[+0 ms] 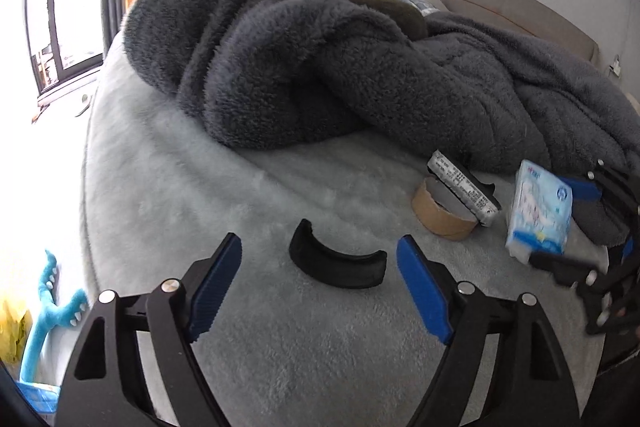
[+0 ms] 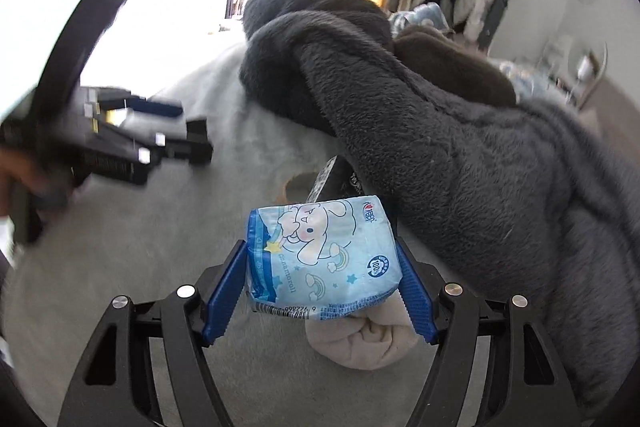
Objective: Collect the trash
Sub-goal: 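Close the right gripper on the blue-white tissue pack, then carry the tissue pack in the right gripper over the black bin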
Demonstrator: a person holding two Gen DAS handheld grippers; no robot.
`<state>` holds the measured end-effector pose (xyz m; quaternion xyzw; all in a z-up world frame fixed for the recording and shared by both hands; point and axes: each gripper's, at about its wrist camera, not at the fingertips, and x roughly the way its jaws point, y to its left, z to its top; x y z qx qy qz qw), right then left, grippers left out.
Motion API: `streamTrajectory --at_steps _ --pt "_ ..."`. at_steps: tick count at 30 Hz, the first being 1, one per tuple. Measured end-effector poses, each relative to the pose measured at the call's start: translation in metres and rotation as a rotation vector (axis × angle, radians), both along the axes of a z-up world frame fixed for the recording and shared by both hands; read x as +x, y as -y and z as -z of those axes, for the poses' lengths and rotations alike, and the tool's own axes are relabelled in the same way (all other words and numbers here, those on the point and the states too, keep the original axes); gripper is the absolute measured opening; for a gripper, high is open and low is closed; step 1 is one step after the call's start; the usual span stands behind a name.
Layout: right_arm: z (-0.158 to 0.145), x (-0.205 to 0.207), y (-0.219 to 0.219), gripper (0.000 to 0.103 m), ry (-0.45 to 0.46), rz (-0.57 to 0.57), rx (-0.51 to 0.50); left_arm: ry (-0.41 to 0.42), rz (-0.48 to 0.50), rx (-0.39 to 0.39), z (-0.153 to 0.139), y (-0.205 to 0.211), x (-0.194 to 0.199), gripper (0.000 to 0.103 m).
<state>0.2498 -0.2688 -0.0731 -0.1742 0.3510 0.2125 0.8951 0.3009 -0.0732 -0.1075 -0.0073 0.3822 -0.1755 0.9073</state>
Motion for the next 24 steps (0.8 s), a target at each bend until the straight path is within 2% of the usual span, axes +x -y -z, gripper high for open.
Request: streamTrajectory --at_steps 5,9,12,17,24 --pt "-0.007 0.017 0.025 0.072 -0.07 0.06 0.199 0.002 0.049 0.0 0.005 0.009 0.004 0.08" --pt "-0.009 0.026 0.034 0.072 -0.112 0.093 0.303 -0.003 0.073 0.035 0.009 0.017 0.008 0.074" --pt "-0.009 0.031 0.039 0.072 -0.137 0.101 0.354 -0.009 0.077 0.042 0.011 0.019 0.01 0.069" --pt "-0.009 0.037 0.042 0.072 -0.178 0.118 0.42 -0.031 0.065 0.038 0.014 0.019 0.017 0.052" --pt "-0.01 0.037 0.044 0.072 -0.219 0.165 0.519 0.0 0.054 0.034 0.005 0.01 0.005 0.049"
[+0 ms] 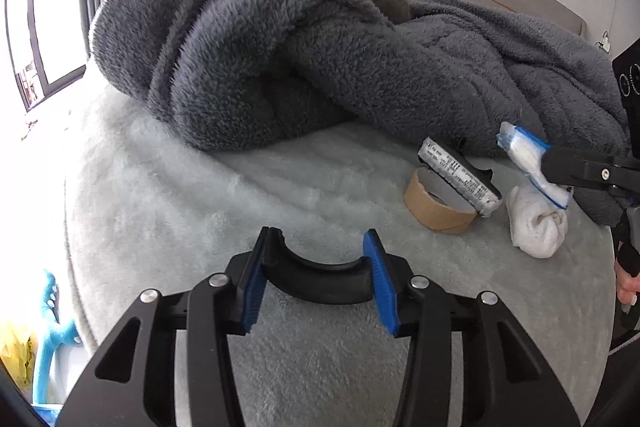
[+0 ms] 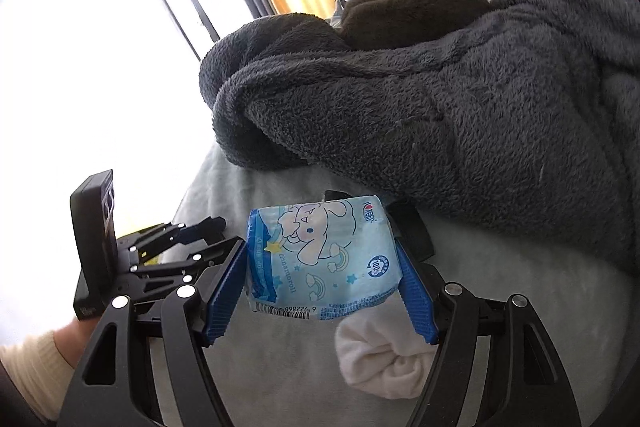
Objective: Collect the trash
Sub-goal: 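Carry the tissue pack in the right gripper over the black bin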
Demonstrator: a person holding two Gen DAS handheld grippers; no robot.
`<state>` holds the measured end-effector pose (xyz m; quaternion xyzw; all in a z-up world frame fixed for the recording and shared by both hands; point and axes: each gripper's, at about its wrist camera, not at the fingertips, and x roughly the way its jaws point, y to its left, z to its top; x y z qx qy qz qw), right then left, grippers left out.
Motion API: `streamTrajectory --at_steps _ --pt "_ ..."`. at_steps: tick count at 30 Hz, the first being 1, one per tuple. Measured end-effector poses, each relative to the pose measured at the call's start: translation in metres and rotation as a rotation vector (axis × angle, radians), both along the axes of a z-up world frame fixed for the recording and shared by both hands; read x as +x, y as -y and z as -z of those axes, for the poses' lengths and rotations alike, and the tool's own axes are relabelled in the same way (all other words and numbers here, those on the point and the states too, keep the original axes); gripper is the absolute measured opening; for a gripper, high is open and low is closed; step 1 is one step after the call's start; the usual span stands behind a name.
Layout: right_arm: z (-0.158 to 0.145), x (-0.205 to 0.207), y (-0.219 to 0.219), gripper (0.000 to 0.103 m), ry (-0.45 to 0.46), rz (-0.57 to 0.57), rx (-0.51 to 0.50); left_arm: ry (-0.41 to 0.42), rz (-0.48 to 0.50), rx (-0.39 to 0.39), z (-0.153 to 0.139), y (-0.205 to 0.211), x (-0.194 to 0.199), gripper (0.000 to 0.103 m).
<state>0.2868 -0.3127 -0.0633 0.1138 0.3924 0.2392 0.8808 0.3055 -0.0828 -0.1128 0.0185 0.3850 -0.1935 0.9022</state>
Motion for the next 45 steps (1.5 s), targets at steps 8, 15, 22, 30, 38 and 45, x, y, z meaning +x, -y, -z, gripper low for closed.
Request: streamTrajectory --at_steps 8,15,22,30,38,45 --pt "-0.002 -0.007 -0.01 0.072 -0.019 0.031 0.028 -0.021 -0.093 -0.032 -0.006 -0.024 -0.02 0.049" --pt "-0.006 -0.026 -0.027 0.072 -0.033 0.03 0.093 -0.009 -0.146 -0.032 -0.021 -0.046 -0.051 0.049" --pt "-0.006 -0.05 -0.057 0.072 -0.04 -0.014 0.104 -0.018 -0.175 -0.023 -0.028 -0.069 -0.082 0.049" --pt "-0.004 -0.073 -0.095 0.072 -0.052 -0.074 0.116 -0.06 -0.245 0.022 -0.025 -0.1 -0.112 0.049" --pt "-0.002 -0.09 -0.13 0.072 -0.046 -0.12 0.098 -0.132 -0.321 0.049 -0.012 -0.136 -0.134 0.049" --pt "-0.005 -0.103 -0.165 0.072 -0.037 -0.171 0.079 -0.201 -0.351 0.061 0.003 -0.162 -0.148 0.049"
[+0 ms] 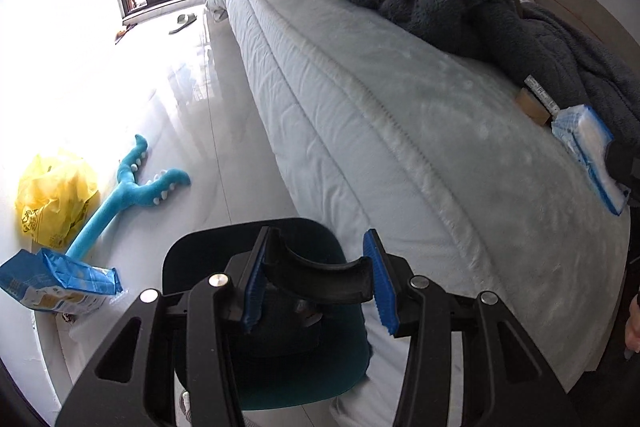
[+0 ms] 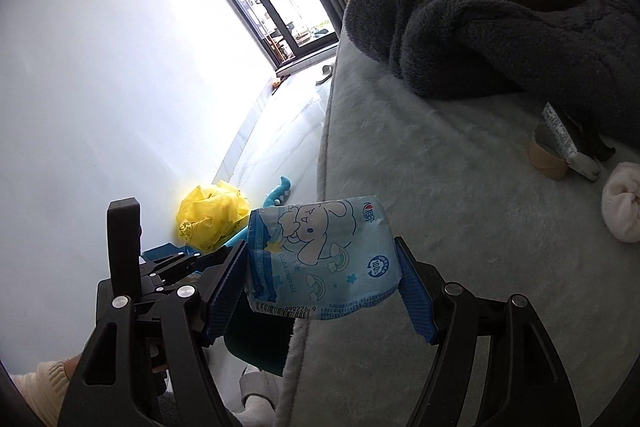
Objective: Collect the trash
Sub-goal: 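Carry the tissue pack in the right gripper over the black bin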
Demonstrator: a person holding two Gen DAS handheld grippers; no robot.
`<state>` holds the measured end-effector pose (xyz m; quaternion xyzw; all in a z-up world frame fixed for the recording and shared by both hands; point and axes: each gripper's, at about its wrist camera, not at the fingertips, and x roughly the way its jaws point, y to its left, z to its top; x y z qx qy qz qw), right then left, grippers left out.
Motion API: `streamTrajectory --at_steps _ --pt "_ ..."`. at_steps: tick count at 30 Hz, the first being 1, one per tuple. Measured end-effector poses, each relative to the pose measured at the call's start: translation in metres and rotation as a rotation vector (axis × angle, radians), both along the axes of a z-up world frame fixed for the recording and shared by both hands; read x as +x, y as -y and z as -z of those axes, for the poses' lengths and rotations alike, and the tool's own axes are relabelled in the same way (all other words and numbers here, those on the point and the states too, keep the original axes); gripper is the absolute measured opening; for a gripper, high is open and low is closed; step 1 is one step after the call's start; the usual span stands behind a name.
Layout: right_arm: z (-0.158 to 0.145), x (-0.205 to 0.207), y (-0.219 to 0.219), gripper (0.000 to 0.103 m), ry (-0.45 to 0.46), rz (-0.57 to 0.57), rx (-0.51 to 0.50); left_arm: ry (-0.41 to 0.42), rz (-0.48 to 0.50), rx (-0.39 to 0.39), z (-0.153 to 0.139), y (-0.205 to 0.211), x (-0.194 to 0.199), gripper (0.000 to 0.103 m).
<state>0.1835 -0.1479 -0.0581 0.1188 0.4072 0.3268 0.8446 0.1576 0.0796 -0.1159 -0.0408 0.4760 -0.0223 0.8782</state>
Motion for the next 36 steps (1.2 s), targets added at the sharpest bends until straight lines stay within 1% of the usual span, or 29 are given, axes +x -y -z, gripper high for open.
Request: streamTrajectory --at_steps 9,17,21,24,25,26,31,36 --pt "0.006 -0.006 -0.05 0.072 0.011 -0.075 -0.046 -0.093 -0.02 0.015 0.024 -0.035 -0.013 0.049" --pt "0.02 -0.002 -0.094 0.072 -0.016 -0.129 -0.091 -0.19 -0.02 0.005 0.043 -0.06 -0.018 0.049" --pt "0.022 -0.002 -0.112 0.072 -0.011 -0.154 -0.109 -0.226 -0.021 -0.012 0.052 -0.075 -0.023 0.05" --pt "0.025 -0.005 -0.125 0.072 -0.014 -0.17 -0.119 -0.244 -0.024 -0.021 0.055 -0.085 -0.027 0.054" --pt "0.028 -0.005 -0.13 0.072 -0.016 -0.175 -0.125 -0.251 -0.025 -0.028 0.056 -0.088 -0.029 0.061" --pt "0.029 -0.005 -0.132 0.072 -0.018 -0.179 -0.131 -0.254 -0.024 -0.035 0.056 -0.09 -0.029 0.067" --pt "0.044 -0.004 -0.152 0.072 -0.039 -0.194 -0.178 -0.226 -0.035 -0.059 0.049 -0.105 -0.033 0.075" --pt "0.055 -0.005 -0.173 0.072 -0.057 -0.211 -0.214 -0.187 -0.061 -0.076 0.04 -0.122 -0.037 0.076"
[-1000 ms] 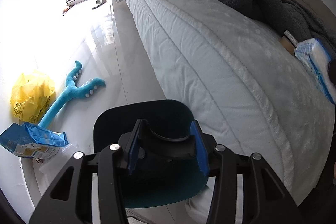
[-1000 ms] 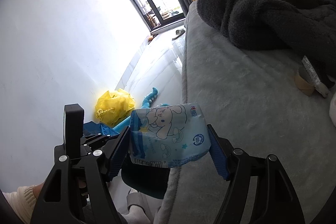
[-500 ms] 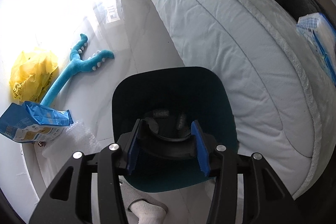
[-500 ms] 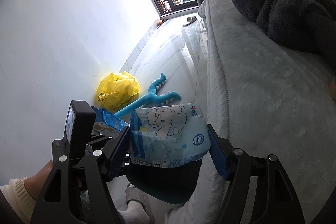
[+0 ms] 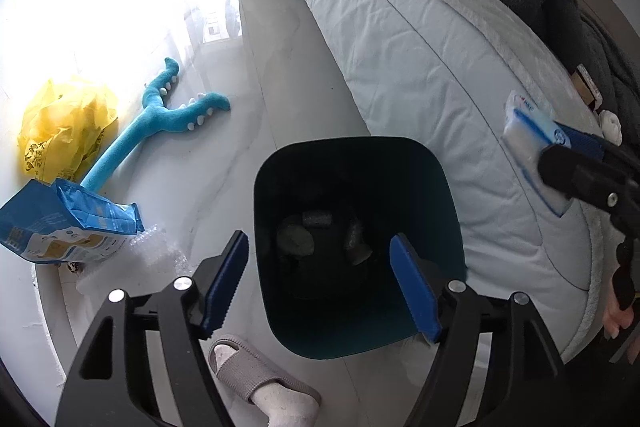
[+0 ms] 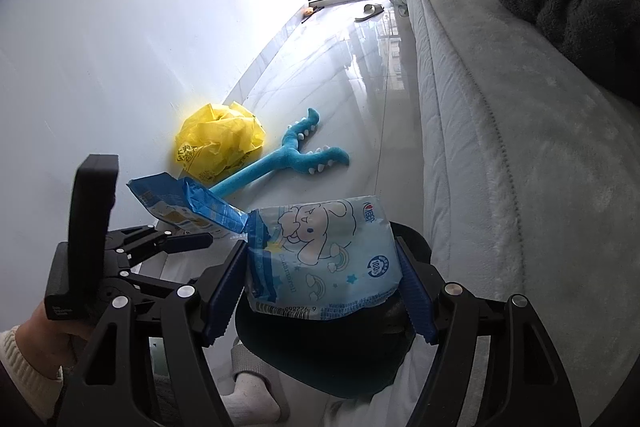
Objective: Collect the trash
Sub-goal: 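Carry the tissue pack in the right gripper over the black bin, then open the right gripper to drop the tissue pack into the bin, then move both grippers back to the sock ball and mask packet on the bed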
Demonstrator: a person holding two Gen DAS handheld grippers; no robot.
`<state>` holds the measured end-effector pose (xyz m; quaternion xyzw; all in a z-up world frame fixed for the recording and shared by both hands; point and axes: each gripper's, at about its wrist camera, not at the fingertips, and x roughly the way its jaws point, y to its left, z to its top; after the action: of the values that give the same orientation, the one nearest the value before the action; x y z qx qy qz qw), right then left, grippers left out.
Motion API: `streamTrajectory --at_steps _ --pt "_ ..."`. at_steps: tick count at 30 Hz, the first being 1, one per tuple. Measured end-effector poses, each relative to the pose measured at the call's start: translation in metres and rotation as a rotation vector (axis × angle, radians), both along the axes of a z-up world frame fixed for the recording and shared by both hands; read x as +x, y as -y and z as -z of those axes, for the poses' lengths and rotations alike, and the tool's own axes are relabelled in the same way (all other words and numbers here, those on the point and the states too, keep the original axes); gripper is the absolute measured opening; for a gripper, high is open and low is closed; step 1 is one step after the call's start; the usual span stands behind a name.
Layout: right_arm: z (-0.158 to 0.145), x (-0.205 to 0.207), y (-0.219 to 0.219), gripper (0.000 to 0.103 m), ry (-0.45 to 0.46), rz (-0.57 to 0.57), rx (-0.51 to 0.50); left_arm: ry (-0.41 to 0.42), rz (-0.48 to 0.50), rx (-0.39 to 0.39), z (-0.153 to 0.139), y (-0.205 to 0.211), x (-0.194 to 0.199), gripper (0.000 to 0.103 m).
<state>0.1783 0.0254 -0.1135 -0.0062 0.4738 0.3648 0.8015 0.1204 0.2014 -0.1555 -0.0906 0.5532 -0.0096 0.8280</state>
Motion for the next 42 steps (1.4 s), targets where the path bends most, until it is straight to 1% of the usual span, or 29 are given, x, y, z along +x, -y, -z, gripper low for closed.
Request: streamTrajectory --at_steps 12,18,25,29,32,35,37,42 --pt "0.04 0.0 -0.037 0.072 -0.055 -0.029 -0.116 0.067 -0.045 -0.008 -0.013 -0.033 -0.01 0.078" --pt "0.061 -0.004 -0.055 0.072 -0.085 -0.052 -0.179 0.129 -0.061 -0.02 -0.027 -0.042 -0.015 0.078" --pt "0.088 -0.015 -0.075 0.072 -0.118 -0.108 -0.252 0.2 -0.064 -0.028 -0.041 -0.048 -0.021 0.078" --pt "0.097 -0.019 -0.082 0.072 -0.126 -0.138 -0.293 0.265 -0.076 -0.031 -0.054 -0.052 -0.023 0.078" --pt "0.104 -0.019 -0.081 0.072 -0.133 -0.141 -0.33 0.326 -0.09 -0.027 -0.067 -0.054 -0.026 0.078" --pt "0.108 -0.02 -0.08 0.074 -0.138 -0.141 -0.362 0.381 -0.106 -0.033 -0.08 -0.054 -0.029 0.078" --pt "0.109 -0.021 -0.079 0.078 -0.138 -0.144 -0.38 0.41 -0.112 -0.029 -0.088 -0.054 -0.029 0.078" --pt "0.107 -0.022 -0.077 0.08 -0.128 -0.144 -0.404 0.478 -0.118 -0.01 -0.105 -0.048 -0.031 0.078"
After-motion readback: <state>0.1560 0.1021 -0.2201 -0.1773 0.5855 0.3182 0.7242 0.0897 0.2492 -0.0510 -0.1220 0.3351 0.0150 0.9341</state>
